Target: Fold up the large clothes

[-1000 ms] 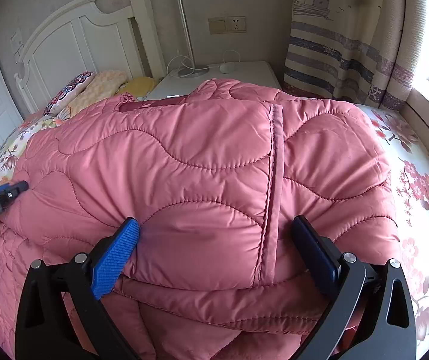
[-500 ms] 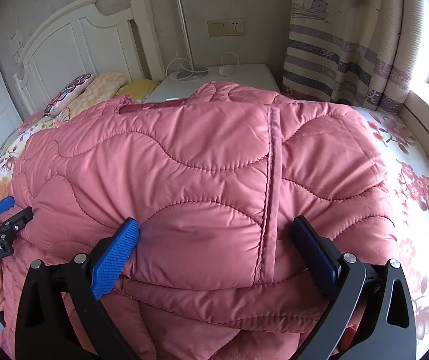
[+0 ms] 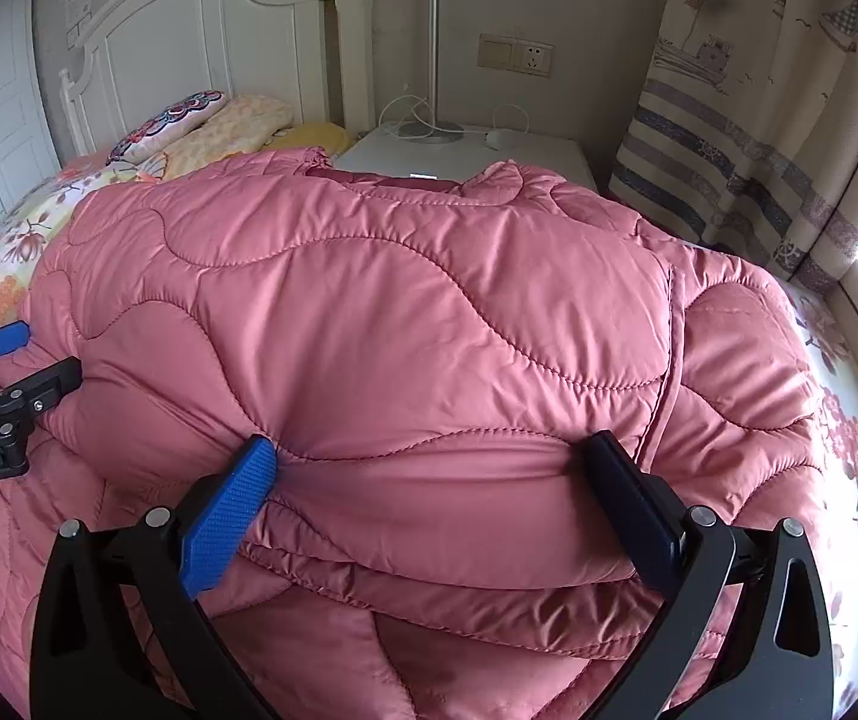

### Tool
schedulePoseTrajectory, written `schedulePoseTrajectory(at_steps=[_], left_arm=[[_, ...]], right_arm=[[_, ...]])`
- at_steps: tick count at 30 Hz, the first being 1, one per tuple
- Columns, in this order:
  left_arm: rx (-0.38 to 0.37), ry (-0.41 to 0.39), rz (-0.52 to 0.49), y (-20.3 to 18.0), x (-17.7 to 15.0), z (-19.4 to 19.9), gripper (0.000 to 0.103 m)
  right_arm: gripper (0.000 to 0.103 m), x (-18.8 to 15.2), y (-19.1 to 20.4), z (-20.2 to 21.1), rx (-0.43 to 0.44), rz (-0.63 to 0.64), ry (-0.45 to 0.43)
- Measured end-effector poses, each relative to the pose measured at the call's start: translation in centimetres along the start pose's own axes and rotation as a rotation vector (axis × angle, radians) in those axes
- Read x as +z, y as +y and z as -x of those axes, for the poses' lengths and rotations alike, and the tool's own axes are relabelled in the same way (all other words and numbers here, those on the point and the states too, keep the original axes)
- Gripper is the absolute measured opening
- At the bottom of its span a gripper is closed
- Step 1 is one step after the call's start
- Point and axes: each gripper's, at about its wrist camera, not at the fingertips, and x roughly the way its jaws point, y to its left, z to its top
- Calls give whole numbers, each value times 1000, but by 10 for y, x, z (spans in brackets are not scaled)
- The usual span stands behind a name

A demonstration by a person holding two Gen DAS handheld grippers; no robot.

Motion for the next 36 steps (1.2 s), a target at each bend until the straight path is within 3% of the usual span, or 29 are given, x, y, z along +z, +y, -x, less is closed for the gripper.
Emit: schedulePoseTrajectory(at_steps=[3, 6, 9, 12, 14, 15, 16, 18, 20, 23, 25, 27, 29, 30, 33, 36], left_arm=[[-23, -15, 40, 8, 1, 17, 100], [-146, -61, 106, 19, -3, 72, 101], [-181, -37, 63, 17, -27, 114, 101], [-154, 37, -16, 5, -68, 123, 101], [-99, 134, -98, -7, -99, 104, 101], [-65, 188, -123, -11, -114, 89, 101], [-89, 121, -88, -6, -119, 93, 101], [-80, 142, -71, 0, -120, 99, 101], [-84, 106, -25, 8, -120, 119, 101], [-136, 30, -21, 17, -132, 161, 101], [-115, 25, -32, 20, -150, 174, 101], [-107, 76, -88, 15, -177, 169, 101], [-73, 112, -115, 14, -194, 156, 101], [-82, 68, -95, 17, -200, 160, 101], [-96, 54, -51, 26, -206, 175, 101], [-129, -15, -6, 42, -210, 204, 101]], right_arm=[[98, -1, -6, 37, 26, -31, -17], [99, -20, -6, 81, 74, 4, -47], [99, -53, -4, 107, 76, 40, -13], [99, -91, 0, 106, 66, 68, 75], [99, -116, 6, 86, 30, 110, 176], [99, -123, 3, 86, 54, 84, 142], [99, -125, 1, 88, 55, 64, 129], [99, -125, 3, 99, 18, 75, 147], [99, -131, 6, 125, -4, 87, 107], [99, -159, 6, 169, 58, 108, 38], [99, -184, 6, 180, 84, 107, 50], [99, -208, 10, 173, 58, 111, 117], [99, -226, 5, 182, 72, 75, 65], [99, -228, 5, 187, 73, 66, 70], [99, -233, 0, 215, 27, 52, 27], [99, -243, -14, 242, 11, 34, -25]])
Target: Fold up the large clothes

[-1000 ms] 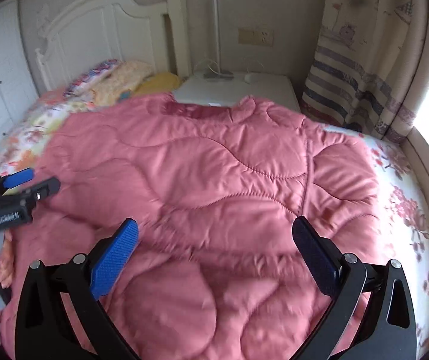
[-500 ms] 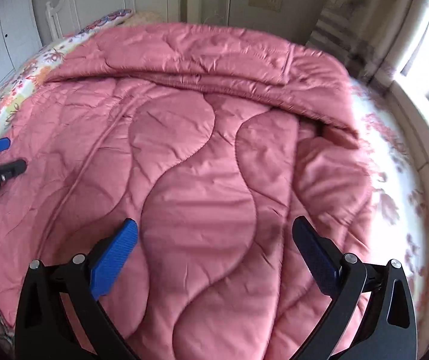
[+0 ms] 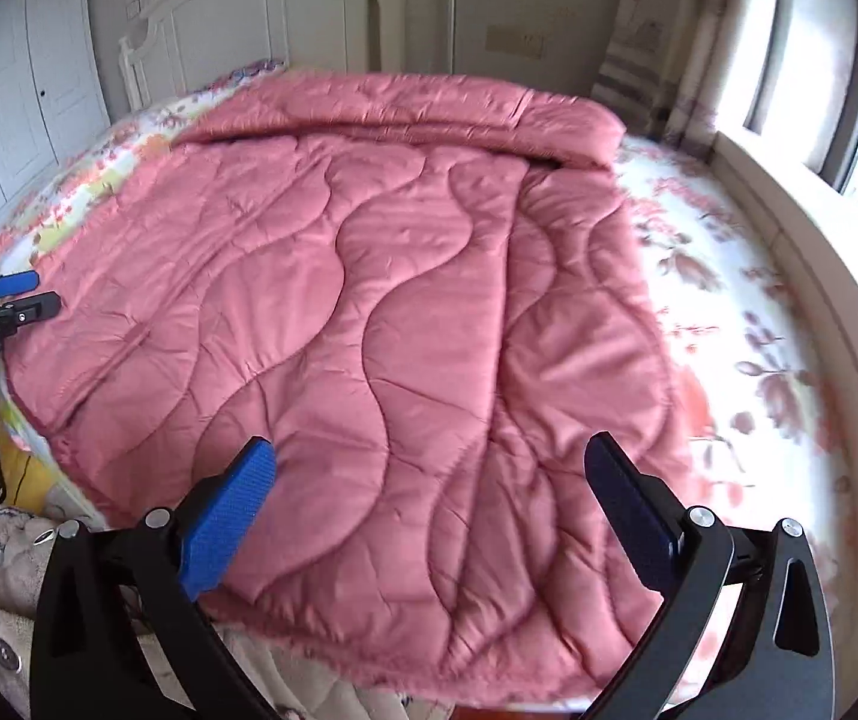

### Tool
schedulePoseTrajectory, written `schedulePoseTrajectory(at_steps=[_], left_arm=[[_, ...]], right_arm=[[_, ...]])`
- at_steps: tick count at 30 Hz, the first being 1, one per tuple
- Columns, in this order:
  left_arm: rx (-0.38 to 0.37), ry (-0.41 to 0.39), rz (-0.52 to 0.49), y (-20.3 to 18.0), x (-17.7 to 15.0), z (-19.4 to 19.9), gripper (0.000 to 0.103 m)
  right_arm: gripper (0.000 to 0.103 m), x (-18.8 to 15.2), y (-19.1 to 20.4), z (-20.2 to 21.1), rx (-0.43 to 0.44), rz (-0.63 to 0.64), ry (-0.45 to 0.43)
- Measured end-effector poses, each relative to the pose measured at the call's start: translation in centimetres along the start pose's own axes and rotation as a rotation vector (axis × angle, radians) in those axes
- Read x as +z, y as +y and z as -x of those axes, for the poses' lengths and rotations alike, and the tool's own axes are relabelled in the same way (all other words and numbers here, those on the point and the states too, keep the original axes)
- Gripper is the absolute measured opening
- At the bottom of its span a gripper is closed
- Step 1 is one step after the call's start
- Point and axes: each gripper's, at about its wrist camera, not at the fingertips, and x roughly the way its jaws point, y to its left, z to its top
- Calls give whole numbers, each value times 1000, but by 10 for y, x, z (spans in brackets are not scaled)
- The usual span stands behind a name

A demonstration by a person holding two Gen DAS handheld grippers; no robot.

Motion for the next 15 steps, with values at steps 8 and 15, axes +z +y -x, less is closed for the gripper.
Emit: schedulePoseTrajectory(at_steps=[8, 15], left_arm=[[70, -22, 127, 44, -5, 15, 101], [54, -115, -37, -17, 106, -15, 101]], right_arm=[[99, -10, -48, 18, -37, -119, -35], [99, 90, -5, -37, 14, -15, -119]])
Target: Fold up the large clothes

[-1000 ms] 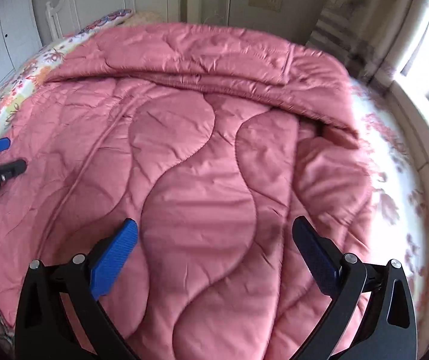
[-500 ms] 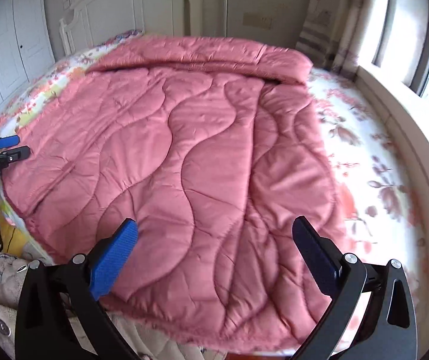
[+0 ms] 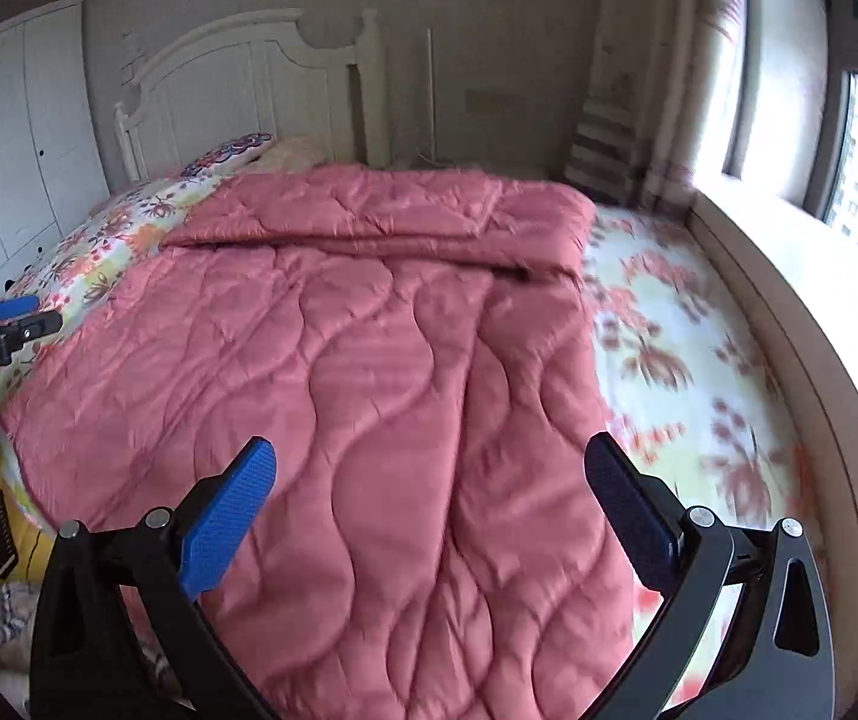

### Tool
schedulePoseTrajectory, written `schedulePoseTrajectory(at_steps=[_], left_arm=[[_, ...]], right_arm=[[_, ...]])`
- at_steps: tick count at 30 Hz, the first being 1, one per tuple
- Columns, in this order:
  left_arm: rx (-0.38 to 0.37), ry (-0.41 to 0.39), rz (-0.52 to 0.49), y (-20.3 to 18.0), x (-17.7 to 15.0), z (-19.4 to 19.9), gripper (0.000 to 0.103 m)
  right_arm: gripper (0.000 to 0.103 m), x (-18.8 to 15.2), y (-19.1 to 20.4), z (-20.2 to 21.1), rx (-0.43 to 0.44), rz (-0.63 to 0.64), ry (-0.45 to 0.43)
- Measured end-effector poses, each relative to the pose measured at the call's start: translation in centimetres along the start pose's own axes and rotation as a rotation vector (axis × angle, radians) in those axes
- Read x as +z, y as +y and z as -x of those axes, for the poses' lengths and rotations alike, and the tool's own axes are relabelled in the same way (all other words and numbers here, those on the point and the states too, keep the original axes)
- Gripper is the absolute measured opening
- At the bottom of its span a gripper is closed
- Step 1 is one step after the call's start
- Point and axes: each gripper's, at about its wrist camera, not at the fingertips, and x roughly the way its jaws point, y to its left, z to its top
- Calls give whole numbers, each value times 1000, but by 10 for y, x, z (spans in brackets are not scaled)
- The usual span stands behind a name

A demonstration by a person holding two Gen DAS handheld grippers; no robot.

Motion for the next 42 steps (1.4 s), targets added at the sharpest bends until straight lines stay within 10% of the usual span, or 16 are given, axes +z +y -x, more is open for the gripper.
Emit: schedulePoseTrajectory(at_steps=[5, 7, 9, 17, 22, 26, 32, 42], left_arm=[[22, 34, 50, -10, 95, -92, 101], [50, 42, 36, -10, 122, -128, 101], [94, 59, 33, -9, 137, -154, 101], [106, 194, 107, 5, 141, -255, 101], [73, 163, 10, 5, 157, -238, 100], [111, 72, 23, 23, 190, -229, 101], [149, 277, 71, 45, 182, -310, 101], [189, 140, 49, 61, 209, -273, 101]], right_arm=[[97, 87, -2, -90, -27, -44, 4], [81, 114, -8, -124, -22, -67, 16], [66, 138, -16, -155, -6, -107, 39], [60, 160, -7, -266, -44, 2, 190], [58, 174, -26, -245, -4, 4, 150], [59, 187, -76, -239, -131, -62, 112], [60, 170, -113, -279, -130, -151, 220], [60, 177, -138, -249, -192, -186, 170]])
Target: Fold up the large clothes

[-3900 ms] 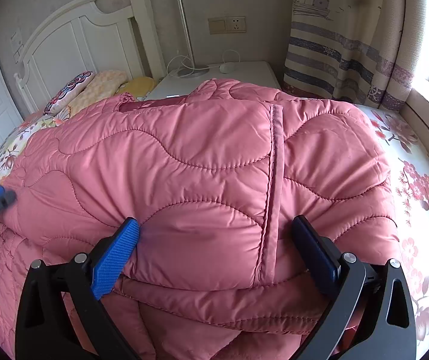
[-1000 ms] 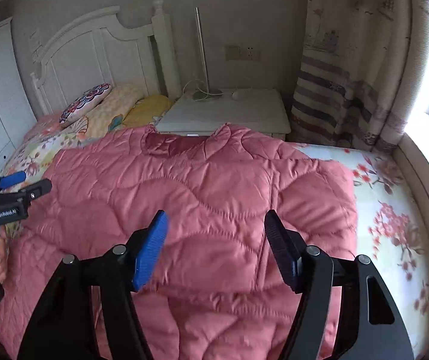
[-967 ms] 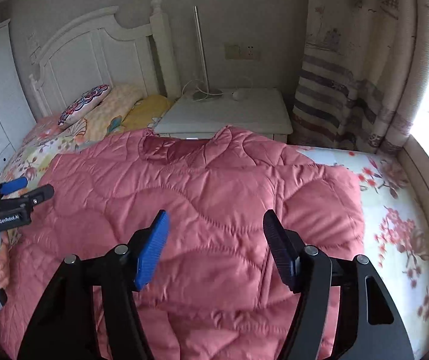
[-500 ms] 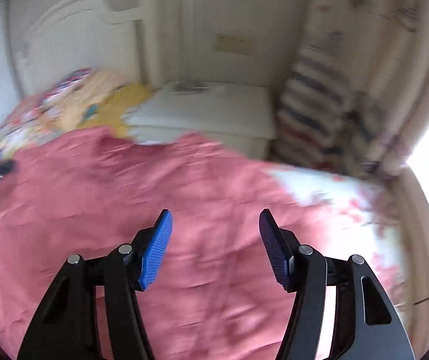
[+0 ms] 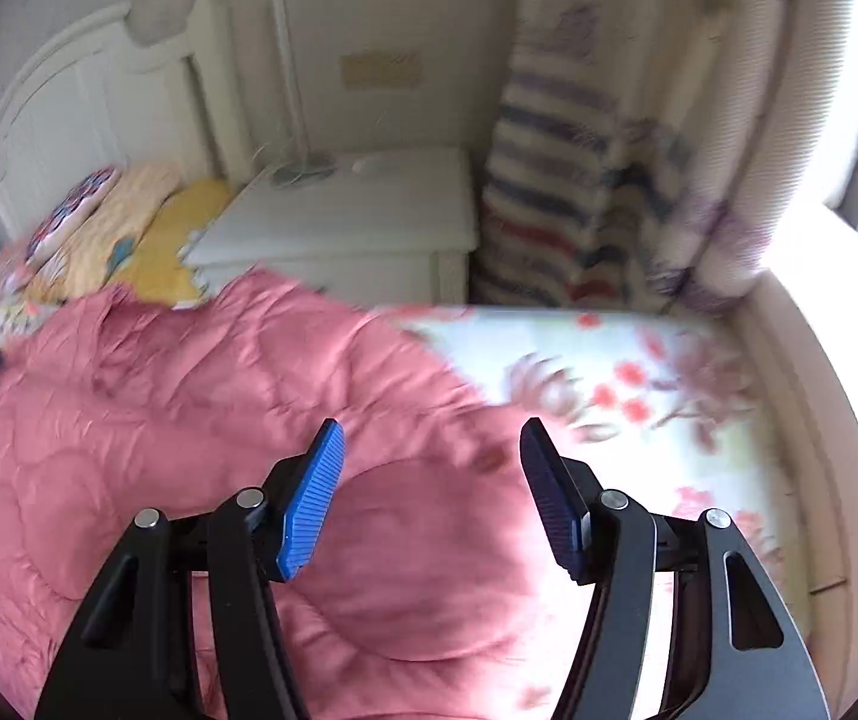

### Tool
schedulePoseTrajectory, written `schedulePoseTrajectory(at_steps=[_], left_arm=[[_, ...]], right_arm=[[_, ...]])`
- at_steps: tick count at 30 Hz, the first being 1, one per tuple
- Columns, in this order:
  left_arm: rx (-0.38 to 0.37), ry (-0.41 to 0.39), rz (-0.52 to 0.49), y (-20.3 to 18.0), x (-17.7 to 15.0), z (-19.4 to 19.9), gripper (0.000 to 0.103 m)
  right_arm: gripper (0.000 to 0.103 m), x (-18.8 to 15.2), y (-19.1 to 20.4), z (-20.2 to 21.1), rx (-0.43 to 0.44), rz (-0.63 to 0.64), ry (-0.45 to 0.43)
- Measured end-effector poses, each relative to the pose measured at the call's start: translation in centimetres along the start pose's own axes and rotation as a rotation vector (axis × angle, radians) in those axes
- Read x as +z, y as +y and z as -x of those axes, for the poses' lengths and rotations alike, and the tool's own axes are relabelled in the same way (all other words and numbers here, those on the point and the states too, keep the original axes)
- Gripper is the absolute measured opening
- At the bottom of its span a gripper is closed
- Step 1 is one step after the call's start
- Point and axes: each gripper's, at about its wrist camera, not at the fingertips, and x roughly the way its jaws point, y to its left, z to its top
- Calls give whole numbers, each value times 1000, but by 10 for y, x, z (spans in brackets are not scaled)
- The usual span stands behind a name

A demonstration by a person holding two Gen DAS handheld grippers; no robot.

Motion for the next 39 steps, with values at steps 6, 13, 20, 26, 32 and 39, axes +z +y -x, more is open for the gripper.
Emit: schedulePoseTrajectory(at_steps=[6, 13, 20, 26, 32, 39], left_arm=[[-2, 91, -34, -7, -14, -47, 100], [-100, -123, -74, -36, -38, 53, 96], [-96, -7, -198, -96, -86, 26, 101], [-168, 14, -103, -71, -97, 73, 101], [-188, 13, -202, -44, -196, 150, 101], [-206, 81, -93, 32, -309, 202, 101]], right_arm=[[61, -8, -3, -28, 6, -16, 72], [64, -26, 36, 56, 64, 85, -125], [72, -60, 86, 10, 79, 197, 3], [75, -69, 78, 66, 103, 139, -50], [87, -147, 64, 146, 193, 227, -64], [87, -246, 14, 209, 104, 208, -15]])
